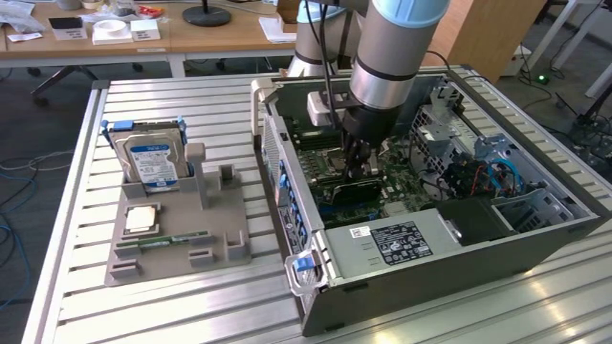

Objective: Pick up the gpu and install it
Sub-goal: 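Press down on the gpu until it lock into place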

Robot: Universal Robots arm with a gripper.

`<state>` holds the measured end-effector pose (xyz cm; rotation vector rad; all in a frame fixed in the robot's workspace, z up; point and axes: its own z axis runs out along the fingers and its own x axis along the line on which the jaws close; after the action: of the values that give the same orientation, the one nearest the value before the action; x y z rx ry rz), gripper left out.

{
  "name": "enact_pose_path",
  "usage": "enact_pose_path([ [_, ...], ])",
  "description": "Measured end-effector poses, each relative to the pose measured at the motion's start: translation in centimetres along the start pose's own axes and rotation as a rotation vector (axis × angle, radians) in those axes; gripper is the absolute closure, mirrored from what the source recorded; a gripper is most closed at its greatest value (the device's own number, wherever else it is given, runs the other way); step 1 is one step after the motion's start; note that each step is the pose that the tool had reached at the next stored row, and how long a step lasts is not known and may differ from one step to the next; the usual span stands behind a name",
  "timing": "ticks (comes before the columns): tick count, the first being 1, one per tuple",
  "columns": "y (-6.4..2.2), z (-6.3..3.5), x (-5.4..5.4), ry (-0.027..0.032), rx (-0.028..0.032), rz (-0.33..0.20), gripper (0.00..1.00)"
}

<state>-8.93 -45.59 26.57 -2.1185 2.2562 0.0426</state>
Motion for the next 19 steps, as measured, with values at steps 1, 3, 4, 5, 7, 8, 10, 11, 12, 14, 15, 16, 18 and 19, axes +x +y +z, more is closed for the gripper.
enact_pose_path([
  [1,0.0,0.02,0.01,0.0,0.0,0.0,0.89],
  [3,0.0,0.02,0.01,0.0,0.0,0.0,0.89],
  [4,0.01,0.03,0.02,-0.0001,0.0,0.0,0.89],
  [5,0.01,0.05,0.04,-0.0002,0.0001,0.0,0.89],
  [7,0.01,0.05,0.04,-0.0002,0.0001,0.0,0.89],
  [8,0.01,0.05,0.04,-0.0001,0.0001,0.0,0.89],
  [10,0.01,0.05,0.06,0.0,0.0,0.0,0.89],
  [11,0.01,0.06,0.09,0.0,0.0001,0.0,0.89],
  [12,0.02,0.06,0.1,0.0,0.0,0.0,0.89],
  [14,0.02,0.06,0.1,-0.0001,0.0,0.0,0.89],
  [15,0.02,0.06,0.1,0.0,0.0,0.0,0.89],
  [16,0.02,0.07,0.11,0.0001,0.0,0.0,0.89],
  [18,0.02,0.11,0.12,0.0006,-0.0001,0.0,0.89],
  [19,0.02,0.12,0.12,0.0006,-0.0002,0.0,0.89],
])
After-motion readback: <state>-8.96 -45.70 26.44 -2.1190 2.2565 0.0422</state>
